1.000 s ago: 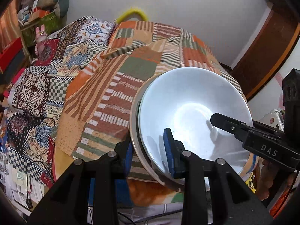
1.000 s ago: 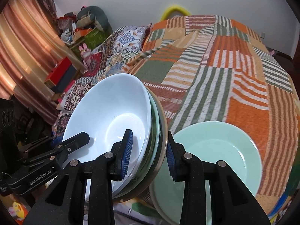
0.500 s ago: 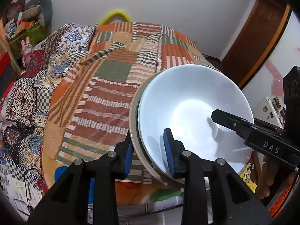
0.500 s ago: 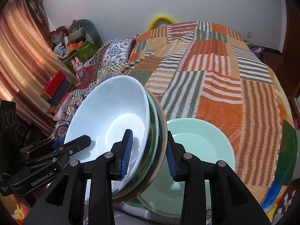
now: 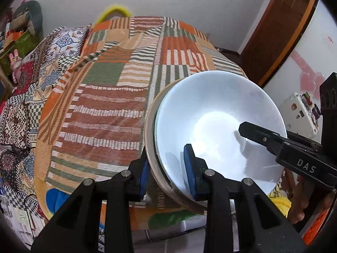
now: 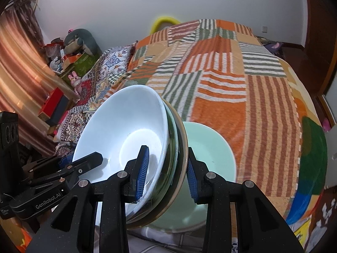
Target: Organize plates and bowls
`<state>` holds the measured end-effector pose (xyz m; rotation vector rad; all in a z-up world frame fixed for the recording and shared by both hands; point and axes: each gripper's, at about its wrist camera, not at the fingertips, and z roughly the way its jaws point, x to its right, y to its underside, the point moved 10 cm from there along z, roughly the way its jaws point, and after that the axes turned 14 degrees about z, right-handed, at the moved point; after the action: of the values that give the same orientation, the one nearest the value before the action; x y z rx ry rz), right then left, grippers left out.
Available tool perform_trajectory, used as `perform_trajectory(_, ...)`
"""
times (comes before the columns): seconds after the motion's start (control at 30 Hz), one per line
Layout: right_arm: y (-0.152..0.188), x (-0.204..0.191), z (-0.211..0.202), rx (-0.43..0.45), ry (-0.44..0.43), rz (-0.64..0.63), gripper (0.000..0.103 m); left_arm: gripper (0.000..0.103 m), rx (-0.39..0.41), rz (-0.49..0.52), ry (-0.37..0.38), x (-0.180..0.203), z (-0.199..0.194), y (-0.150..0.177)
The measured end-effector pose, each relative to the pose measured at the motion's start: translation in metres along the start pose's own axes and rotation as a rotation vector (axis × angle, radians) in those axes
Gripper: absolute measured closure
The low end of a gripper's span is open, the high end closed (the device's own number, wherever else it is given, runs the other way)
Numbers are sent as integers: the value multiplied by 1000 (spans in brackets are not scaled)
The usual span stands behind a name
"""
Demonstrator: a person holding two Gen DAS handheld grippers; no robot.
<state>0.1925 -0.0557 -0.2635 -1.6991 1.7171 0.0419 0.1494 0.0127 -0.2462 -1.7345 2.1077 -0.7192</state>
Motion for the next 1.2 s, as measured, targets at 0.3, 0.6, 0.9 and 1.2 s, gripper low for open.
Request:
perform_trajectory(0.3, 5, 21, 1, -16, 25, 38, 72, 72, -47, 34, 14, 15, 20, 2)
perform_trajectory(0.6, 11, 32, 7, -39, 40, 61, 72, 72, -96, 50, 19, 21, 37, 8)
perform_trajectory(0.9, 14, 38, 15, -61, 51, 76, 72, 72, -125, 57, 18, 22, 49, 12)
perform_trajectory(1.2, 13, 39, 20, -65, 49, 80, 72, 72, -133, 47, 32, 19, 56, 13)
